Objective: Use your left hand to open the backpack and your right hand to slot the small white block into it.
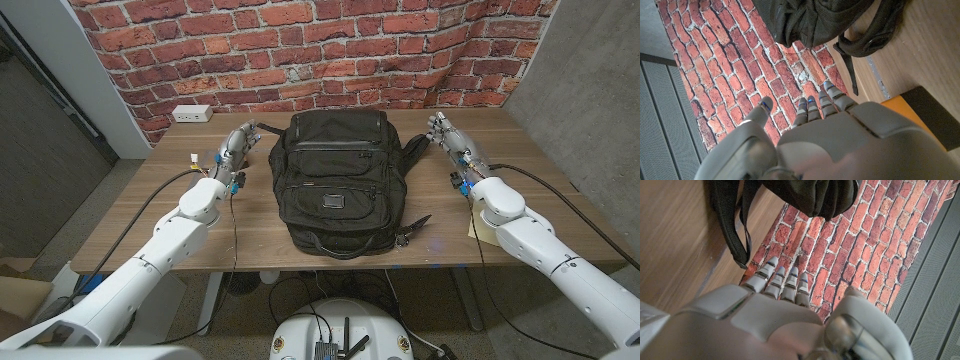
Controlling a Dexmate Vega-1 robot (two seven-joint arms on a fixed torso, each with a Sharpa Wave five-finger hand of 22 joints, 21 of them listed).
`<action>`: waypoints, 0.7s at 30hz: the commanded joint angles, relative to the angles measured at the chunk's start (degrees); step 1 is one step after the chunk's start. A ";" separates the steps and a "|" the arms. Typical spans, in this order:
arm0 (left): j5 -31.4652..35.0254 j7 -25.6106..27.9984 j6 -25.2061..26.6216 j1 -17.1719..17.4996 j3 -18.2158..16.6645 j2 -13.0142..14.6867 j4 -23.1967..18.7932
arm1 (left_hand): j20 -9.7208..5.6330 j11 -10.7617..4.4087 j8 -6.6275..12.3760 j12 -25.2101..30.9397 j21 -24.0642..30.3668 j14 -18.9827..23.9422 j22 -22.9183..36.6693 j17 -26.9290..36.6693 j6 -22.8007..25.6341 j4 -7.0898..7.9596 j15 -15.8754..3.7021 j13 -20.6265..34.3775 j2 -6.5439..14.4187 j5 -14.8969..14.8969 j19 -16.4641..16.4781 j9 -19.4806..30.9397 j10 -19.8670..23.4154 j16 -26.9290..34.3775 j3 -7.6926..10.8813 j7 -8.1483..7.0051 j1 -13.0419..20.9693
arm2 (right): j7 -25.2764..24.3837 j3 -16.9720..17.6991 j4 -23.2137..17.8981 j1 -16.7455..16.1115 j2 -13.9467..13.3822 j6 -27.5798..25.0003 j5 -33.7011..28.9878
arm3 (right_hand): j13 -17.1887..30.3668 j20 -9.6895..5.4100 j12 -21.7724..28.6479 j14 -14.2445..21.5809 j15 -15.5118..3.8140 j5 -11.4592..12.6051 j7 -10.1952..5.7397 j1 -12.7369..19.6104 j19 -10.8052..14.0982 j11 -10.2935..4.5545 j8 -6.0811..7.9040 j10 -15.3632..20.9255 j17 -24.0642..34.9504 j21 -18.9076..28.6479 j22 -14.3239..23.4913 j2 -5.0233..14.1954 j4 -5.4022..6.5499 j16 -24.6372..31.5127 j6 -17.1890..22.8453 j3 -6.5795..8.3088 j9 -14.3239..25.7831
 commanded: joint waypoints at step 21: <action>-0.87 0.93 2.27 2.09 -1.27 1.27 -2.46 | -0.86 0.01 0.25 0.13 0.29 0.79 0.23 0.13 0.75 -0.80 -0.07 0.08 1.11 0.14 0.35 0.18 0.65 0.19 0.27 -0.13 0.30 | -7.56 3.96 -9.45 -5.58 -9.32 -8.97 -10.60 | -0.05 -1.88 -0.12 -1.01 -1.50 0.08 -0.82 0.87 -1.55 -0.26 -0.15 -0.92 -0.91 -0.16 0.15 0.20 -1.30 -0.15 -1.38 0.88 0.11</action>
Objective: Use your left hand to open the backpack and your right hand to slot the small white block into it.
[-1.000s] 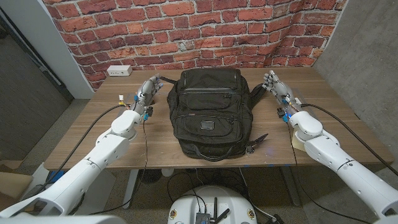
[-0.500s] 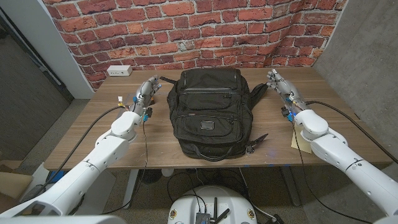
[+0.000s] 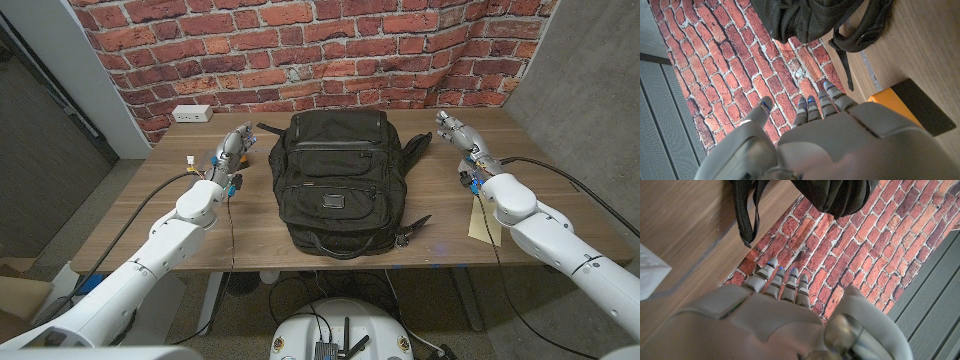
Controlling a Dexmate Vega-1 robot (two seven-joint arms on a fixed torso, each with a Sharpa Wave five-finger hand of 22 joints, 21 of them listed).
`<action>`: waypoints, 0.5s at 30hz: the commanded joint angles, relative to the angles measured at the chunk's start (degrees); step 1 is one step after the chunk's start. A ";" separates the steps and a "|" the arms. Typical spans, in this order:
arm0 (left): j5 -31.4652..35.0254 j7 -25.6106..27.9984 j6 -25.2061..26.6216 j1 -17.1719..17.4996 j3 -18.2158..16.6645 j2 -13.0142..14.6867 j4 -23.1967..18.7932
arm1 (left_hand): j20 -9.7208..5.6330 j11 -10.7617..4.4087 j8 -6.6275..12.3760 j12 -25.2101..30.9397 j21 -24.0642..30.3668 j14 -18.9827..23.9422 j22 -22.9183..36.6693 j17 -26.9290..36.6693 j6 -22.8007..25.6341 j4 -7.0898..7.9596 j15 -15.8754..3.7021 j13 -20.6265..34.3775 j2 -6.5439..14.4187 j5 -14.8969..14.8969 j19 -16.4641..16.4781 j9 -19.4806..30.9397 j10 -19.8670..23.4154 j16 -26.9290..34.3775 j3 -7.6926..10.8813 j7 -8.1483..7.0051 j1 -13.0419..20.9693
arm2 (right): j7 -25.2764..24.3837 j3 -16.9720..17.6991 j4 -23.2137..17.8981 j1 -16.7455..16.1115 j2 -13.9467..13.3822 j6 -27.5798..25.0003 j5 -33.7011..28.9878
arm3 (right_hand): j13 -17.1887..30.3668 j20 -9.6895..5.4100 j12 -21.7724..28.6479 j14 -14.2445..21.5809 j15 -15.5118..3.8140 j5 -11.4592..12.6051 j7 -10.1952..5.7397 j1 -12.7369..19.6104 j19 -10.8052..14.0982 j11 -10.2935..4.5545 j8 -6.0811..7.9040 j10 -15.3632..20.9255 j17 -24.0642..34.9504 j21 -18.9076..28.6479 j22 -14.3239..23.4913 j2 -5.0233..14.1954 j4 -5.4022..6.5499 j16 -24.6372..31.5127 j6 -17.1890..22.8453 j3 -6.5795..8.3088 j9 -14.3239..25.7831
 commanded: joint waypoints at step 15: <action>-0.44 1.00 1.60 2.09 -0.35 0.74 -2.90 | -0.90 -0.09 0.24 0.21 0.30 0.85 0.23 0.14 0.68 -0.58 0.05 0.09 1.21 0.13 0.44 0.19 1.09 0.20 0.32 0.10 0.17 | -2.24 5.36 -6.97 -5.96 -10.09 -9.45 -7.47 | -0.09 -1.74 -0.23 -0.81 -1.52 -0.06 -0.48 1.01 -0.70 -0.43 -0.26 -0.93 -0.72 -0.05 0.15 -0.43 -1.23 -0.24 -1.39 0.40 0.10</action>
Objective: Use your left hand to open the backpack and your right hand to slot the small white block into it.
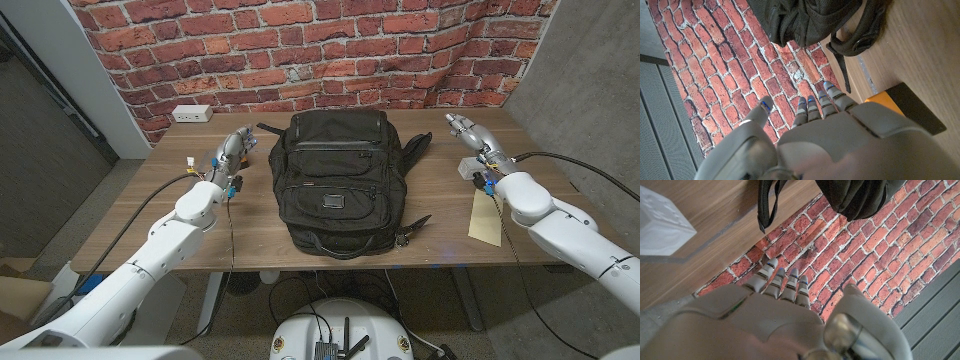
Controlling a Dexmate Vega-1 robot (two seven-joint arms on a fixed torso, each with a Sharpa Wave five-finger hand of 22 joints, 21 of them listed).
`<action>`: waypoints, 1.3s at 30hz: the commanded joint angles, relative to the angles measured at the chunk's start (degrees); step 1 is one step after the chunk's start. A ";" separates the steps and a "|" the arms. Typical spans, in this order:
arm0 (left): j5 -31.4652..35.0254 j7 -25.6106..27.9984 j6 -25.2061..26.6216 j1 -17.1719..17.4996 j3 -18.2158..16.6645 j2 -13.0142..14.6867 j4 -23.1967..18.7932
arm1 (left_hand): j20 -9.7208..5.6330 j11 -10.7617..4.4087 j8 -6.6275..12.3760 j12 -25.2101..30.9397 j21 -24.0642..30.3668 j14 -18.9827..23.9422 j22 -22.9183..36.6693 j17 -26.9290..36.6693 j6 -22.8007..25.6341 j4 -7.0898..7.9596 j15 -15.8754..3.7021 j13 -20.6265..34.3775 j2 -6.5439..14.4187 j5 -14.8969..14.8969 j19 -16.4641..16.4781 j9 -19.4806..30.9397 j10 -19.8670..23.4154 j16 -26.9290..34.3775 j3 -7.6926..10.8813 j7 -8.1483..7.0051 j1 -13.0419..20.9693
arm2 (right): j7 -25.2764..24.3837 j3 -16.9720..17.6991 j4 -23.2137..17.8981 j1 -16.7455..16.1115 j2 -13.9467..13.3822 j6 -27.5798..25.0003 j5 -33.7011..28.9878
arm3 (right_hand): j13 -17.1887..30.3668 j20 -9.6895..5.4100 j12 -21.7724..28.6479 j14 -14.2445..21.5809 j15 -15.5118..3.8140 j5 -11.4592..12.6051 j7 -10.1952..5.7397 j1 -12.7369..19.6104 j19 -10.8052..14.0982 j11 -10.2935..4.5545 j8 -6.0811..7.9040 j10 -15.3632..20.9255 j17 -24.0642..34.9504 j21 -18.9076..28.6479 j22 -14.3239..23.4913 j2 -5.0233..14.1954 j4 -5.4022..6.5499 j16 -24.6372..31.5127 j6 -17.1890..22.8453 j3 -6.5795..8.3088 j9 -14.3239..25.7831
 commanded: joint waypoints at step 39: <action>2.12 7.30 4.47 6.04 -1.36 0.71 -9.28 | -0.95 -0.15 0.17 0.29 0.44 1.57 0.24 0.16 1.01 -1.05 -0.39 0.10 1.47 0.11 1.06 0.21 1.41 0.30 0.45 -0.13 -0.21 | 10.79 -1.32 3.48 3.74 -15.05 -8.94 -10.31 | 0.25 2.02 -0.50 -2.88 -0.33 -1.15 -0.89 2.68 -4.34 -0.61 -0.13 -4.00 -2.45 -0.22 0.28 -2.42 -4.71 -0.08 -2.97 0.43 0.17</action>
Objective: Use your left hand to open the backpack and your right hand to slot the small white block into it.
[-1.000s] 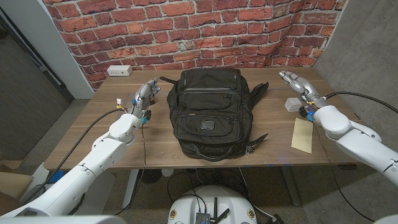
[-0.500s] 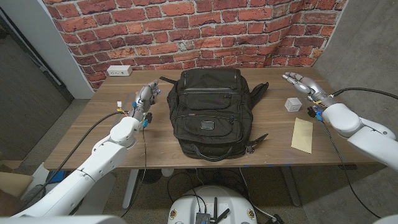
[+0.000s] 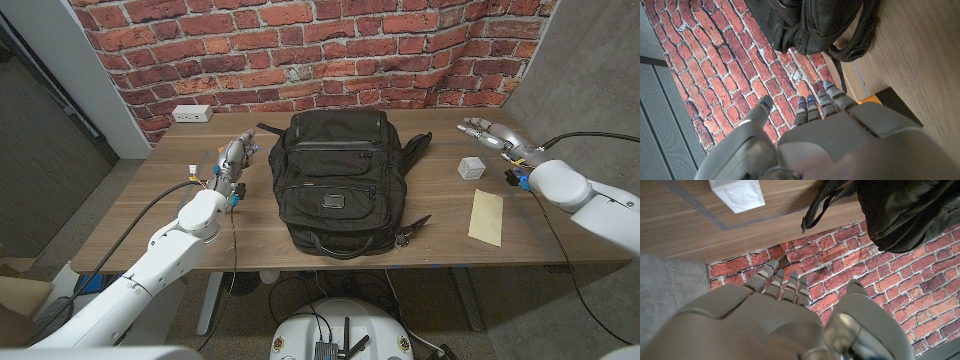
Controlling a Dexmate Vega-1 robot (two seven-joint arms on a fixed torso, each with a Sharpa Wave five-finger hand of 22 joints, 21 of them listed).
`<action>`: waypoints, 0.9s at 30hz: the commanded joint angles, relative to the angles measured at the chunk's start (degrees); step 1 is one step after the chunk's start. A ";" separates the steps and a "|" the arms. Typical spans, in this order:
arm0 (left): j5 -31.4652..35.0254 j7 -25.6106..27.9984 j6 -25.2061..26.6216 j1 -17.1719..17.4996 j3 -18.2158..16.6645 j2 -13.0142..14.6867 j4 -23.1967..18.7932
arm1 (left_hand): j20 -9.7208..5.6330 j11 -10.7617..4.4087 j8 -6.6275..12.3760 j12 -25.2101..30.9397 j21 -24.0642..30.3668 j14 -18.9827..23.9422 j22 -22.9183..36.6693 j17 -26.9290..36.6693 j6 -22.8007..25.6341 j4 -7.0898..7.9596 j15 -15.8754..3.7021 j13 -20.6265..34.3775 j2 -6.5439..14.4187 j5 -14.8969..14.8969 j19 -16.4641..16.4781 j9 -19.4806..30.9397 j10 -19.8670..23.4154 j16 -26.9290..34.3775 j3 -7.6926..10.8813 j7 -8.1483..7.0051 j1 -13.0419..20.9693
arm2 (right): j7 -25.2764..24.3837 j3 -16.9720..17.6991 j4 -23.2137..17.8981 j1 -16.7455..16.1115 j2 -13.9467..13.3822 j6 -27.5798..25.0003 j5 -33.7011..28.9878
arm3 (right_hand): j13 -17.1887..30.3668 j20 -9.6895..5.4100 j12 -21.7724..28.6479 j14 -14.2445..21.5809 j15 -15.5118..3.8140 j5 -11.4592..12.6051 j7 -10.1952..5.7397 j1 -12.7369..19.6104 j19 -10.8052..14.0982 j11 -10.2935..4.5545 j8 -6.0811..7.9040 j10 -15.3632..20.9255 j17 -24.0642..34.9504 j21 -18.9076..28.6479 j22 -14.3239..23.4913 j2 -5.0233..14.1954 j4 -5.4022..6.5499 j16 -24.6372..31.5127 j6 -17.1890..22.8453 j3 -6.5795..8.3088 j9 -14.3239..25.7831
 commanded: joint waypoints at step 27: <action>0.96 2.56 2.59 0.44 0.18 -0.79 -2.28 | -0.86 -0.05 0.18 0.25 0.42 1.27 0.25 0.20 0.78 -0.65 -0.12 0.12 1.68 0.11 0.77 0.10 1.15 0.35 0.39 -0.36 -0.58 | 15.01 -10.21 2.29 11.20 -9.31 -8.84 -7.77 | 0.36 3.86 0.04 -5.32 3.17 -1.17 -2.27 2.28 -4.06 1.37 -0.08 -6.76 -1.52 0.32 0.20 -1.78 -4.93 0.08 -7.67 0.35 0.38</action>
